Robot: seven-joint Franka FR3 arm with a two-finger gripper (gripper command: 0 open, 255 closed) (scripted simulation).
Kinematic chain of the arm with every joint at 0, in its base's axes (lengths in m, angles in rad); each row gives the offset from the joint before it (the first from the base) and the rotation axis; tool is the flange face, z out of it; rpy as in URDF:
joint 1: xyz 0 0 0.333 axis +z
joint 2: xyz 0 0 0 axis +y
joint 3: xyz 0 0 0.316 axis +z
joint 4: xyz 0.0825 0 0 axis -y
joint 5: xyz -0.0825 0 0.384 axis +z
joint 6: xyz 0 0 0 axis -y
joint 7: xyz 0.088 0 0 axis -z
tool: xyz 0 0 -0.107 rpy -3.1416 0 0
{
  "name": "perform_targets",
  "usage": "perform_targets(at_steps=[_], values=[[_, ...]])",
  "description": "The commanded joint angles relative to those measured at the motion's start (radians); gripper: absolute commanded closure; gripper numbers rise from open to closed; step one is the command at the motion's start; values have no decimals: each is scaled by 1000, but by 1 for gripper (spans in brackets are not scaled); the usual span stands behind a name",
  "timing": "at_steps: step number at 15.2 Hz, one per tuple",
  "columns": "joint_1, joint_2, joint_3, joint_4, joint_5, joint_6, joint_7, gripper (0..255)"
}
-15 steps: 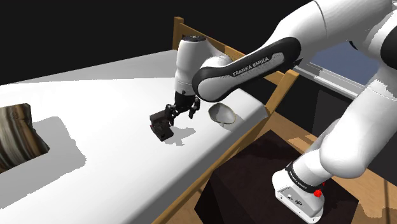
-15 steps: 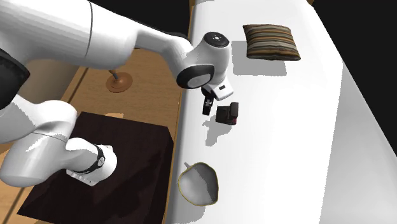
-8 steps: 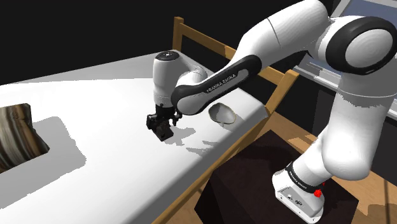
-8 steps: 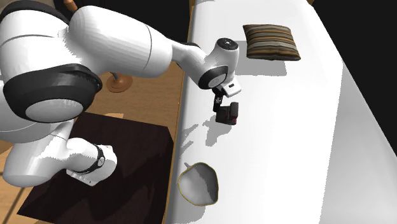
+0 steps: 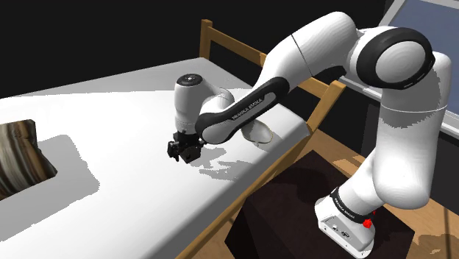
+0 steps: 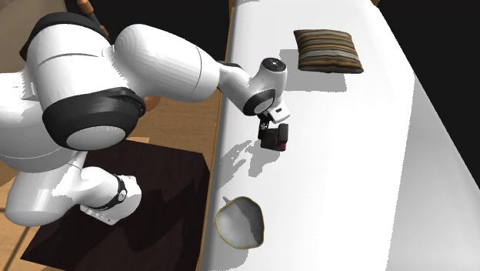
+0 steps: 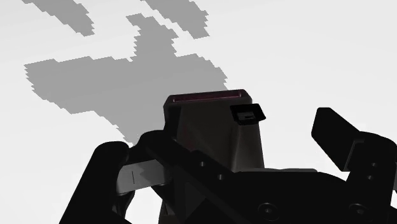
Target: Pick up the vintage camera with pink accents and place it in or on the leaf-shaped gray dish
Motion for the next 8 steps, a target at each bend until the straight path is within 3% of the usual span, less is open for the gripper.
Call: perform_targets(at_steps=[1,7,8], values=[[2,8,-3,2,-4,7,2,0],[2,8,-3,2,-4,7,2,0],[2,8,-3,2,-4,7,2,255]])
